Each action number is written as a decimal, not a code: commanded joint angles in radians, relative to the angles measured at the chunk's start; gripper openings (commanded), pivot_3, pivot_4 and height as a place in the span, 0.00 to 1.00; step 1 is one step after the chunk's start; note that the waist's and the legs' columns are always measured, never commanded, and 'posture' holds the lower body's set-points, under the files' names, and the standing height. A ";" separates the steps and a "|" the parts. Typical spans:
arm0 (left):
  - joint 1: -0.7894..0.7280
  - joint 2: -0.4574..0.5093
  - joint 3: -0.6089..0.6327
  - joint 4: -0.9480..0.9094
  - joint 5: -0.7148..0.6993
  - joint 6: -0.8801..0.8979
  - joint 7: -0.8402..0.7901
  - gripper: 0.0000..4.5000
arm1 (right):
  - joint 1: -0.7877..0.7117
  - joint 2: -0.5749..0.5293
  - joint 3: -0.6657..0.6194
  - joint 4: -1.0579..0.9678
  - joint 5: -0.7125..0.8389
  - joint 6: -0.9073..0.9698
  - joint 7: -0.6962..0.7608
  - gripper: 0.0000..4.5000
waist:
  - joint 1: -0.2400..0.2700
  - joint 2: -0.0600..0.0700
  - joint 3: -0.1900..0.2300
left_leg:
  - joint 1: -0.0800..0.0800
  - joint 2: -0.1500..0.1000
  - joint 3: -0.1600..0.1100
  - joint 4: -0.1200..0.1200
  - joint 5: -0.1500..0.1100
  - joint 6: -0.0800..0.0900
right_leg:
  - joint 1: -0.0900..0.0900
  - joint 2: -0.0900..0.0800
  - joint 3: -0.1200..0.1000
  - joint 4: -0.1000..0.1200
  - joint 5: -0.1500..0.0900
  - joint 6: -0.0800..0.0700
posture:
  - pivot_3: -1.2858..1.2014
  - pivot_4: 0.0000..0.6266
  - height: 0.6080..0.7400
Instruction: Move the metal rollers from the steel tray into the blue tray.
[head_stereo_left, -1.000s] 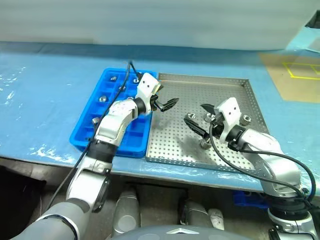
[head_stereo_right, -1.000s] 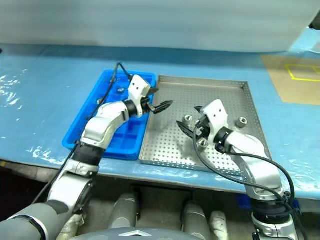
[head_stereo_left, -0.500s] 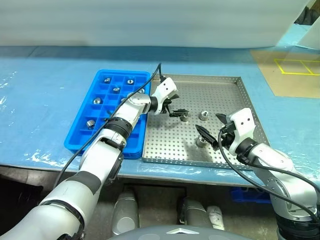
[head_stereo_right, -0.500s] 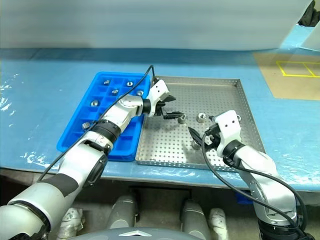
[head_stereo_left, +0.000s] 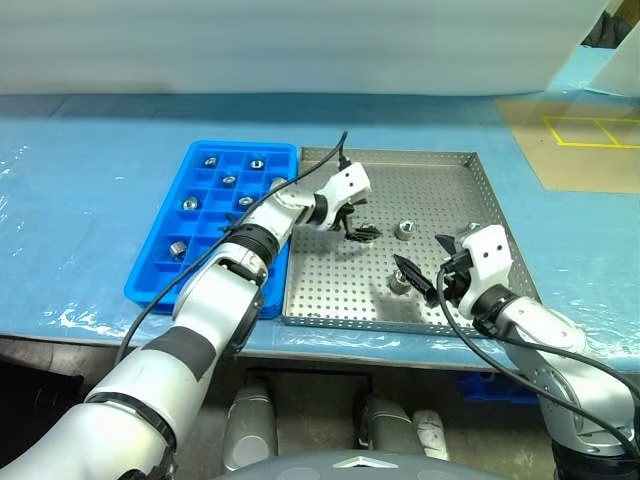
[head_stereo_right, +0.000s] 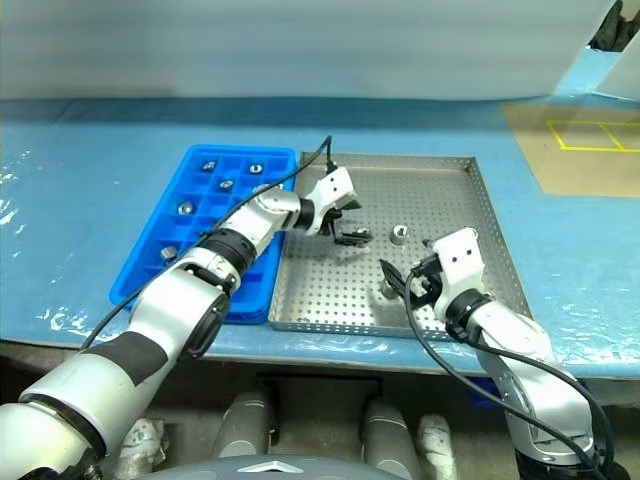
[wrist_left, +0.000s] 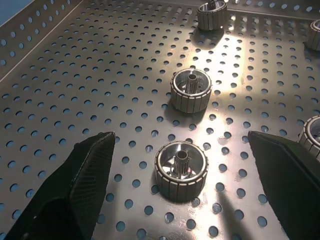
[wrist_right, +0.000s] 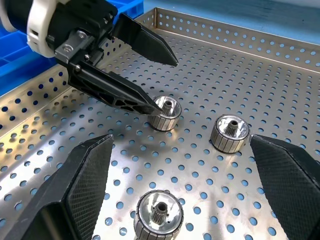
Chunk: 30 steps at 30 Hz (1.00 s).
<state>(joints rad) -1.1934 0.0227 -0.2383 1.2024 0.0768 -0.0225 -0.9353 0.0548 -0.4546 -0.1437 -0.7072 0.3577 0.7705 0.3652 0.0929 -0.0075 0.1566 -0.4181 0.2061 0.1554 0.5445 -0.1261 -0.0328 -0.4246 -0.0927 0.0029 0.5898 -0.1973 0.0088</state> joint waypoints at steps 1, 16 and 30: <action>-0.047 -0.012 -0.007 0.010 0.040 -0.032 0.038 0.99 | 0.008 0.008 -0.011 -0.060 0.011 -0.018 -0.014 1.00 | 0.000 0.000 0.000 | 0.000 0.000 0.000 0.000 0.000 0.000 | 0.000 0.000 0.000 0.000 0.000 0.000 | 0.44 0.24 1.00; -0.007 -0.077 -0.041 0.078 0.166 -0.041 0.176 0.95 | 0.018 0.023 -0.011 -0.077 0.011 -0.022 -0.041 1.00 | -0.002 0.000 0.000 | 0.000 0.000 0.000 0.000 -0.001 0.001 | 0.000 0.000 0.000 -0.001 0.000 0.000 | 0.44 0.24 1.00; -0.015 -0.106 0.040 0.088 0.124 0.016 0.237 0.38 | 0.015 0.028 0.001 -0.073 0.006 -0.033 -0.050 1.00 | -0.002 0.000 0.000 | 0.000 0.000 0.000 0.000 -0.001 0.002 | 0.001 -0.001 -0.001 -0.002 0.000 0.000 | 0.44 0.24 1.00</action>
<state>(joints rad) -1.1942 -0.0745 -0.2280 1.3076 0.2320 -0.0038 -0.6979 0.0739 -0.4296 -0.1385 -0.7238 0.3575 0.7600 0.3205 0.0910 -0.0075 0.1566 -0.4181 0.2058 0.1555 0.5442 -0.1271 -0.0312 -0.4239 -0.0934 0.0023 0.5874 -0.1975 0.0090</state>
